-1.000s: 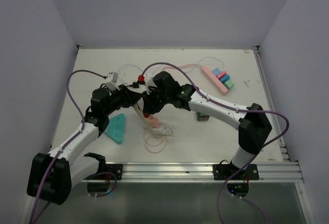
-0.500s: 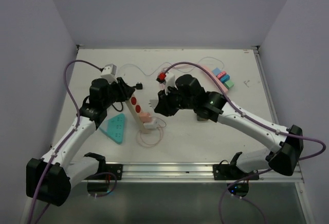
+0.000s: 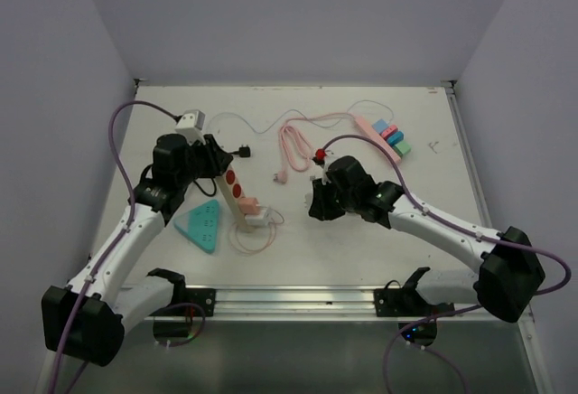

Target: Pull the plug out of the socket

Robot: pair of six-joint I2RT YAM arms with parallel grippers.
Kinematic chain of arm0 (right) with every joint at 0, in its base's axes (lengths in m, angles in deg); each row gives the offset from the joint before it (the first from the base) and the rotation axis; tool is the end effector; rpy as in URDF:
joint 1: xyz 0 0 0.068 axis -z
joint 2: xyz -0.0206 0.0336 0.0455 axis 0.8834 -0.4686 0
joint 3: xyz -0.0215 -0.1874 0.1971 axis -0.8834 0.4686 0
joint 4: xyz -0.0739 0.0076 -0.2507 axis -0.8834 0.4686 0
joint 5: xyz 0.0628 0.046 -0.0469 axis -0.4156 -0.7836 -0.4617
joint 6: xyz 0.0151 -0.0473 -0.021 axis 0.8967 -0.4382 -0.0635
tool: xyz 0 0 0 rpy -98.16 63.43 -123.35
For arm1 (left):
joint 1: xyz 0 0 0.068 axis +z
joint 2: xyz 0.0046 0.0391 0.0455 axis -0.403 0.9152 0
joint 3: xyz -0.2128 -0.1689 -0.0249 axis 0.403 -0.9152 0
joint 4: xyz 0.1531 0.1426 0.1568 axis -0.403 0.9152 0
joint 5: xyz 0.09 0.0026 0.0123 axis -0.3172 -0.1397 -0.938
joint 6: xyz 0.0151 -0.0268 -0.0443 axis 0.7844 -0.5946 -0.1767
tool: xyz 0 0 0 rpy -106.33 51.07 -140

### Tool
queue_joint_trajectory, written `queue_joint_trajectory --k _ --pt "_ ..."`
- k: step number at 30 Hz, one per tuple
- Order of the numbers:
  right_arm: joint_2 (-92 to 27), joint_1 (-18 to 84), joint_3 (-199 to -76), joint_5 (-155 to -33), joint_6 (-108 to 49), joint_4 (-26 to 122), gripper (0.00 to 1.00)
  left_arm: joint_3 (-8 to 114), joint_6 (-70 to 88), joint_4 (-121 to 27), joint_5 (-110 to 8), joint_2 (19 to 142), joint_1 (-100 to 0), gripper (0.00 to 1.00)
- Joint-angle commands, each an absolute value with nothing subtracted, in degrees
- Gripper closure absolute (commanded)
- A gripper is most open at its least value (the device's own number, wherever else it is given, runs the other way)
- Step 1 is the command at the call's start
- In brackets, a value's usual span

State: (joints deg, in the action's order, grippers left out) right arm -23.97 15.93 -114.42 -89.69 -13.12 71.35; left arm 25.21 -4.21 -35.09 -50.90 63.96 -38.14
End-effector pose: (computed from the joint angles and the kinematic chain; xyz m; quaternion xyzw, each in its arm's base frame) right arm 0.1854 0.1964 0.2638 -0.1970 0.8967 0.2493 0.3083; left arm 0.2256 -0.0632 0.2930 -0.0328 0.8364 -0.2385 0.4924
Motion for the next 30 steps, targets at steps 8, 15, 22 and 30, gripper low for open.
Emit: queue_joint_trajectory --k 8,15,22,30 --pt "-30.4 23.4 -104.8 -104.8 -3.2 51.5 1.0 25.7 -5.3 -36.1 -45.7 58.0 -37.7 1.0" --pt "-35.7 27.6 -103.7 -102.2 -0.1 50.5 0.63 24.6 -6.4 -35.8 -44.7 56.7 -37.7 1.0" --pt "-30.8 28.7 -109.0 -95.1 -7.4 62.0 0.08 24.7 -6.7 -35.2 -44.1 56.0 -37.8 1.0" --pt "-27.0 19.6 -119.4 -95.9 -18.5 66.7 0.02 24.9 -7.0 -34.9 -43.3 56.8 -37.8 1.0"
